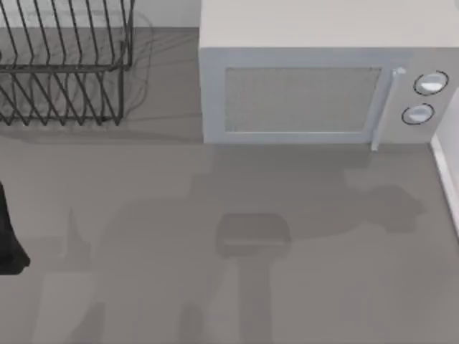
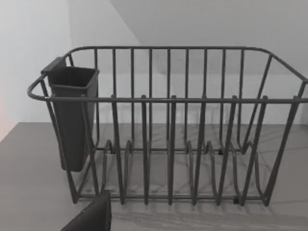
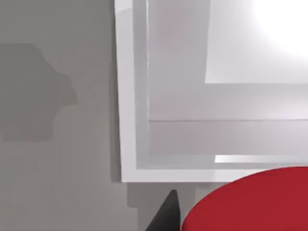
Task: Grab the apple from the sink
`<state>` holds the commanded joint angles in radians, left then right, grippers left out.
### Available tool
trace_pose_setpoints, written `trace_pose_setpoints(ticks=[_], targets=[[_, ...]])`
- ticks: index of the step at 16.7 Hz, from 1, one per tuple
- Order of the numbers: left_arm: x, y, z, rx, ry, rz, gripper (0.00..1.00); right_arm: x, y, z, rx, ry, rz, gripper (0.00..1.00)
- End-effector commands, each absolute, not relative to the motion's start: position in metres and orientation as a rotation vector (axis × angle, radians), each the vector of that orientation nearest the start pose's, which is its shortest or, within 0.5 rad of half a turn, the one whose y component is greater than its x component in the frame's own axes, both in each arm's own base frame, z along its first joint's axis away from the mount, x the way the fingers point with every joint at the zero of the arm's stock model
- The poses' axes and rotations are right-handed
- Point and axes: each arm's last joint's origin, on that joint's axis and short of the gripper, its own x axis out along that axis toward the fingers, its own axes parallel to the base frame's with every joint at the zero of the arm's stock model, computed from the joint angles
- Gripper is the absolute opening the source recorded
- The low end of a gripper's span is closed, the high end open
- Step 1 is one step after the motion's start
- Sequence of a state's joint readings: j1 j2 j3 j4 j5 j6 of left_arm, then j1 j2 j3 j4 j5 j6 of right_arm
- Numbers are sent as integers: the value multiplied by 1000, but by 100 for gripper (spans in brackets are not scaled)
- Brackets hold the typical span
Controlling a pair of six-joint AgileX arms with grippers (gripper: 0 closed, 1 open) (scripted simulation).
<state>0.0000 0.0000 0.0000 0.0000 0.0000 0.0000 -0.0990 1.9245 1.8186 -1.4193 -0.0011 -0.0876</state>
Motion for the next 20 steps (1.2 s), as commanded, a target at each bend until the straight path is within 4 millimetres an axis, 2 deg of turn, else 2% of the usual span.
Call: trace_pose_setpoints(ticks=[2,5,7,9,12,18,20], targets=[[106,-1,160,0,0,0,100,370,33,282,-4,1528,6,0],[106,-1,160,0,0,0,100,347,129,279,-6,1538,15,0],[106,-1,160,0,0,0,100,325,174,276,0,1549,8,0],[106,-1,160,0,0,0,100,305,204,273,4,1559,1,0],[106,-1,160,0,0,0,100,288,224,270,8,1569,-7,0],[106,-1,160,0,0,0,100,288,225,269,12,1572,-11,0],[106,-1,160,0,0,0,100,289,226,258,10,1575,-13,0]])
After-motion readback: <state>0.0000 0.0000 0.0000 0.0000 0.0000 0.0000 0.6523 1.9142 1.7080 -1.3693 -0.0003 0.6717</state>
